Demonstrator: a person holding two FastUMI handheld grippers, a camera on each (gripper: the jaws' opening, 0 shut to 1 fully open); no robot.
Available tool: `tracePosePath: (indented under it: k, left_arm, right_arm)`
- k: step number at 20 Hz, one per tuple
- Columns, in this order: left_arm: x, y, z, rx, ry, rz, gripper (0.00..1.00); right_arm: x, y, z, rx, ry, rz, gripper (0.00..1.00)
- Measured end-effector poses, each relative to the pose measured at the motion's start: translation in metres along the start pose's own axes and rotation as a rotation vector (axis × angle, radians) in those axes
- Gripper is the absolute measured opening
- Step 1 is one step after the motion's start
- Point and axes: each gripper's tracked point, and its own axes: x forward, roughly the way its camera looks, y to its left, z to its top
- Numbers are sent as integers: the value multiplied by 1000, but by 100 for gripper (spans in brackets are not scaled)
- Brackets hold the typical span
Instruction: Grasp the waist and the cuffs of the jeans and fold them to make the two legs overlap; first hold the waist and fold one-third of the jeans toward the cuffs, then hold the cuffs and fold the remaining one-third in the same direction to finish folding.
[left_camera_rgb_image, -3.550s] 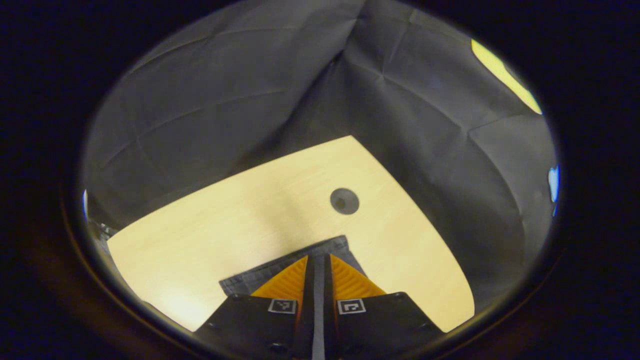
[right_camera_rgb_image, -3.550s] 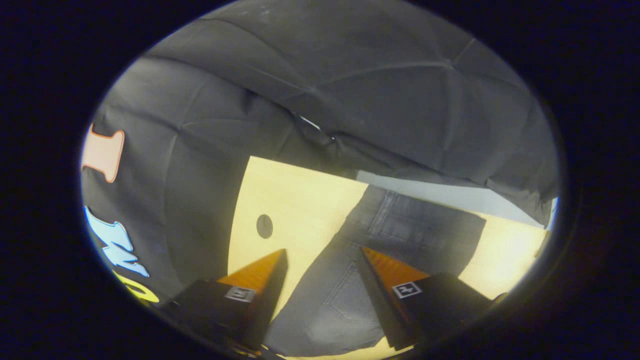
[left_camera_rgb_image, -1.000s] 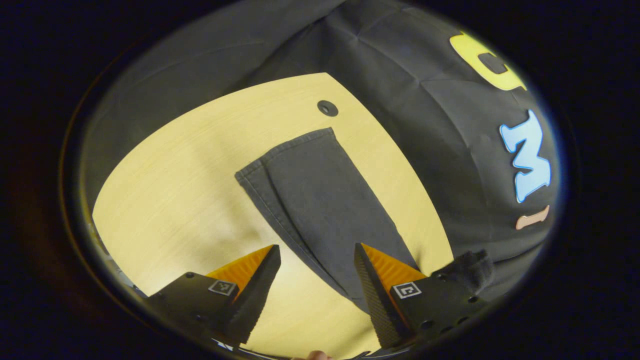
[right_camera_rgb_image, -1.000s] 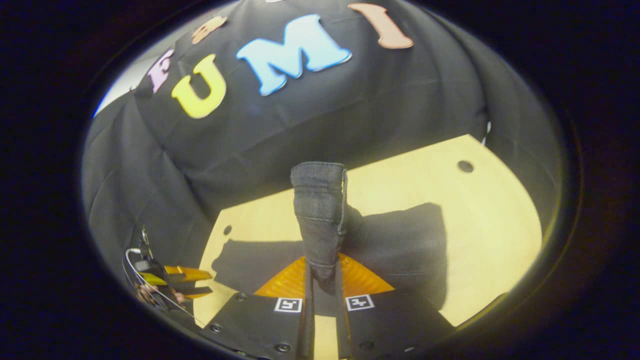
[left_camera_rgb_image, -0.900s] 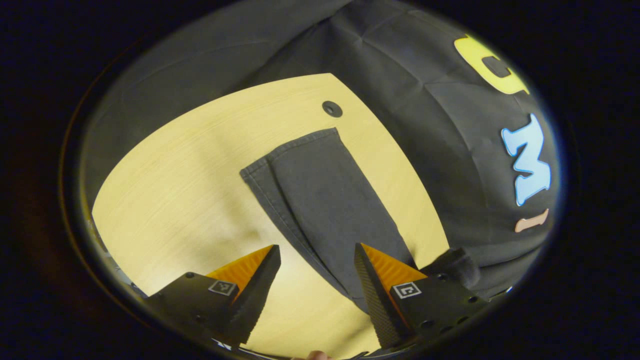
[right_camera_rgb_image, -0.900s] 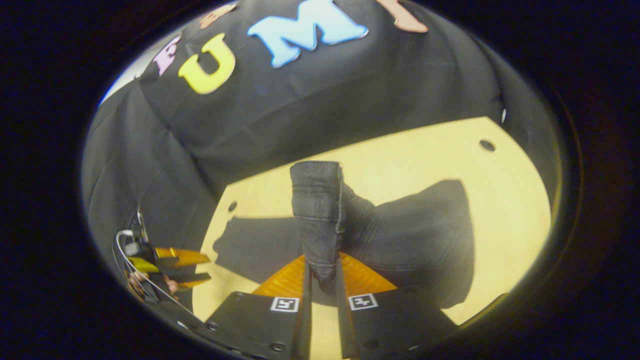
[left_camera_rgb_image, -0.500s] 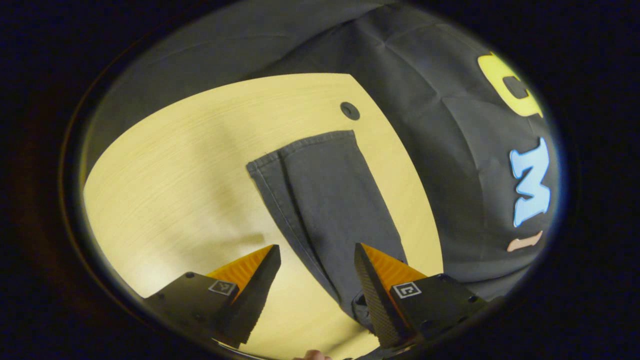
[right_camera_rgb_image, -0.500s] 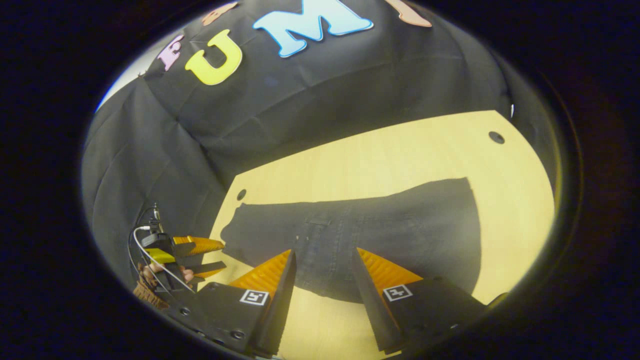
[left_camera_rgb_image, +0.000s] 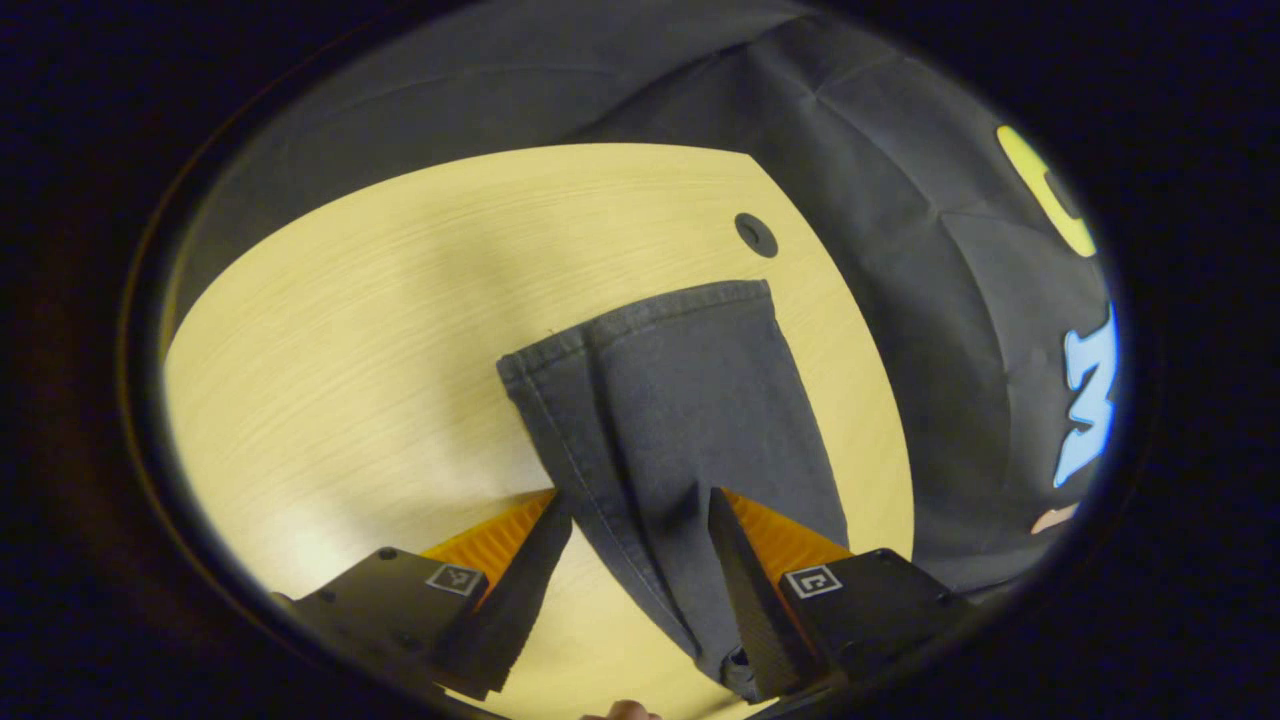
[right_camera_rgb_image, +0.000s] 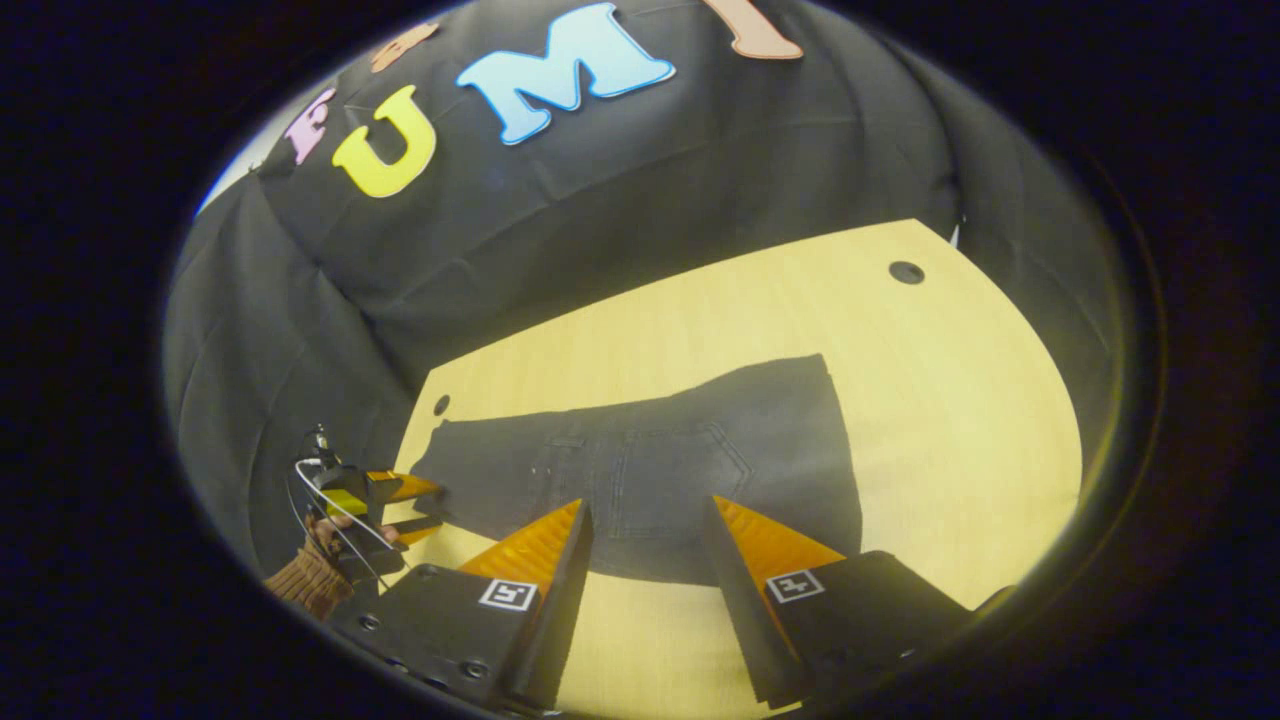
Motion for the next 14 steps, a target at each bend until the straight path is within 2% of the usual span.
tracePosePath:
  k: [3, 4, 5, 7, 9, 11, 14]
  left_arm:
    - [8, 11, -3, 106, -25, 183, 88]
    - [11, 13, -1, 127, -45, 201, 82]
    - [13, 12, 3, 107, -87, 179, 63]
    - [14, 18, 9, 1, -147, 147, 24]
    - [10, 19, 15, -55, -162, 116, 11]
    - [-1, 7, 16, -19, -195, 106, 12]
    - [-36, -22, 27, 93, -294, 38, 11]
  right_arm:
    - [-7, -12, -10, 26, 10, -24, 68]
    - [-9, -16, -16, 37, 15, -30, 68]
    - [-13, -21, -20, 50, 18, -36, 68]
    - [-20, -34, -24, 82, 14, -50, 68]
    - [-28, -47, -25, 110, 3, -67, 68]
    - [-37, -61, -27, 124, 0, -89, 68]
    - [-44, -77, -23, 152, -10, -109, 68]
